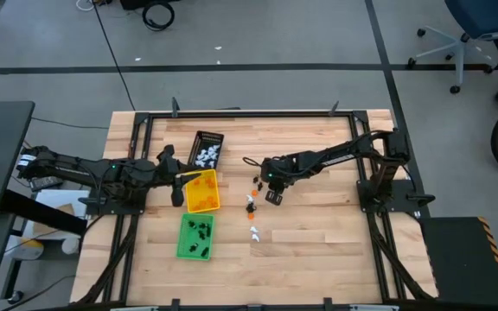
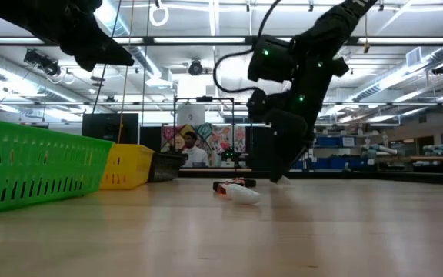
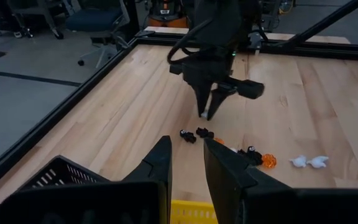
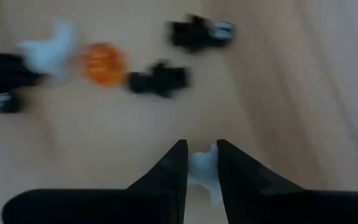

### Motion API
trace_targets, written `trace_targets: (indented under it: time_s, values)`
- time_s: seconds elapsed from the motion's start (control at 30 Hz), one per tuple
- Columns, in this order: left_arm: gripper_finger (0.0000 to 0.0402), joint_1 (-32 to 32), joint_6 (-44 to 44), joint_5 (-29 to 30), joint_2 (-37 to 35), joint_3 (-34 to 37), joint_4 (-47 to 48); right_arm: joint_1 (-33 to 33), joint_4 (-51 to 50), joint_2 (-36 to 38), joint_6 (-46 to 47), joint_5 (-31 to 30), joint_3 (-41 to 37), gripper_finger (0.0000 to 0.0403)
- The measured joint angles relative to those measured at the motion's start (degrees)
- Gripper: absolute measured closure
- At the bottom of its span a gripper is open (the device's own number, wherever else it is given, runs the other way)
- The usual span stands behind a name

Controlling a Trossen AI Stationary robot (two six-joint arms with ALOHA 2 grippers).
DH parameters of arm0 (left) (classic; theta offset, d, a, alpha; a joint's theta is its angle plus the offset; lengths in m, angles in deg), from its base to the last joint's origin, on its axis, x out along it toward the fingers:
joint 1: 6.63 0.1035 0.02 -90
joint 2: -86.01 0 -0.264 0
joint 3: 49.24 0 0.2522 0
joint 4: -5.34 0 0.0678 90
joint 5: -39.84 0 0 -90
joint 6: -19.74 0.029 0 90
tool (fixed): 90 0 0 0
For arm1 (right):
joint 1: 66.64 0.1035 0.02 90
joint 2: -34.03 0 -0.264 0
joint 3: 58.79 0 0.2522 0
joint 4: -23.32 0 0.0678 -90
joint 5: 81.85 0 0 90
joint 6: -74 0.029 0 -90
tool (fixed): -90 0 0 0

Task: Sort Halloween decoration
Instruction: Put the white ghost plush toy into the black basket

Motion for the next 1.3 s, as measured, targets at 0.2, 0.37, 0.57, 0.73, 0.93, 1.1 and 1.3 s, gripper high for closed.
trace_targets:
  time_s: [0.2, 0.37, 0.57, 0.73, 0.93, 1.1, 1.3]
  values:
    - [0.0333, 0.01, -1.55, -0.01, 0.00, 0.00, 0.02, 1.47, -1.63, 0.02, -0.72, -0.75, 2.21, 0.0324]
    - [0.0333, 0.02, -0.98, -0.02, 0.00, 0.00, 0.00, 2.01, -0.87, 0.07, -1.66, -1.01, 3.73, 0.0324]
    - [0.0333, 0.02, 0.27, 0.00, 0.00, 0.00, -0.99, 2.12, 7.77, 0.17, -2.42, -1.11, 6.58, 0.0324]
    - [0.0333, -0.07, -2.58, 0.00, 0.00, 0.00, -0.94, 2.37, 20.53, -0.55, -5.07, -1.94, 6.71, 0.0324]
    - [0.0333, -2.64, -7.04, -0.04, 0.00, 0.02, 1.20, 1.53, 34.00, -4.87, -6.90, -2.21, 7.51, 0.0324]
    - [0.0333, -4.17, -9.73, -0.04, -0.02, 0.01, 3.29, 0.35, 35.57, -11.17, -9.83, -2.82, 14.71, 0.0324]
    - [0.0333, -5.40, -16.86, -0.02, 0.00, -0.01, 9.41, -1.67, 34.57, -19.84, -10.69, -2.83, 27.35, 0.0324]
